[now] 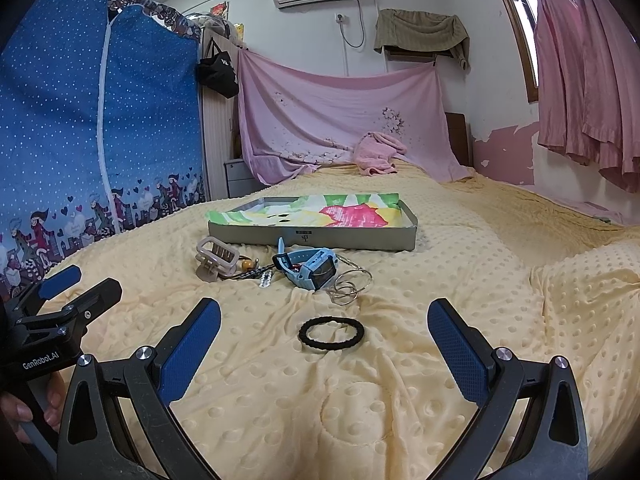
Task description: Organize jewelry
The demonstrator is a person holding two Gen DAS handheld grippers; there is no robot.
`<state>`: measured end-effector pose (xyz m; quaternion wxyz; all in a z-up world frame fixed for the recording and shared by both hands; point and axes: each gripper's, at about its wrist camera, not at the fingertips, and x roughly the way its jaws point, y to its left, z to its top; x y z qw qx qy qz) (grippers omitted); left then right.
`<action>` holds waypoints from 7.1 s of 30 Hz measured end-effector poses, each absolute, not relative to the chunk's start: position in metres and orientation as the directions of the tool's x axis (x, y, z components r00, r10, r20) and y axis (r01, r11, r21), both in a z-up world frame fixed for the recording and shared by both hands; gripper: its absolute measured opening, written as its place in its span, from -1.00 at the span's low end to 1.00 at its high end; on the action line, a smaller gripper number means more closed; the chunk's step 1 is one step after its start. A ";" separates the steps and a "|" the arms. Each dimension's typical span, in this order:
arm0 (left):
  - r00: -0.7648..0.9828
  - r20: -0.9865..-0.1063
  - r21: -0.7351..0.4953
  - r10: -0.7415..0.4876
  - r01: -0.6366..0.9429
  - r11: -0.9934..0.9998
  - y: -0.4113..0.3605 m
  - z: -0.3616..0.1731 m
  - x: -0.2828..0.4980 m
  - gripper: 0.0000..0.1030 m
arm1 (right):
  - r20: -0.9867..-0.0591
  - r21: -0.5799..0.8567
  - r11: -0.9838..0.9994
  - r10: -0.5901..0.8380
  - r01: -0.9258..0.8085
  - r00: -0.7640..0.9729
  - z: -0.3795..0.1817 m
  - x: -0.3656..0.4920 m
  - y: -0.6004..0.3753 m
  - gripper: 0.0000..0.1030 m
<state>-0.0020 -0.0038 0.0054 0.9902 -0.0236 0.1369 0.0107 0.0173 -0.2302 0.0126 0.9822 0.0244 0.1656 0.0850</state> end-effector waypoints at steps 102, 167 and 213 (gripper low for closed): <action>0.802 -0.596 0.009 -0.027 0.040 0.999 0.004 -0.022 0.182 0.22 | -0.712 0.127 0.948 0.293 -0.292 0.638 -0.044 0.187 -0.210 -0.87; 0.864 -0.467 -0.184 -0.186 0.110 0.977 0.014 0.044 0.218 0.09 | -0.508 0.086 0.875 0.449 -0.476 0.735 0.064 0.249 -0.185 -0.90; 0.937 -0.345 -0.144 -0.050 0.000 0.990 0.029 0.030 0.182 1.00 | -0.325 0.111 0.956 0.294 -0.272 0.899 0.050 0.221 -0.215 0.79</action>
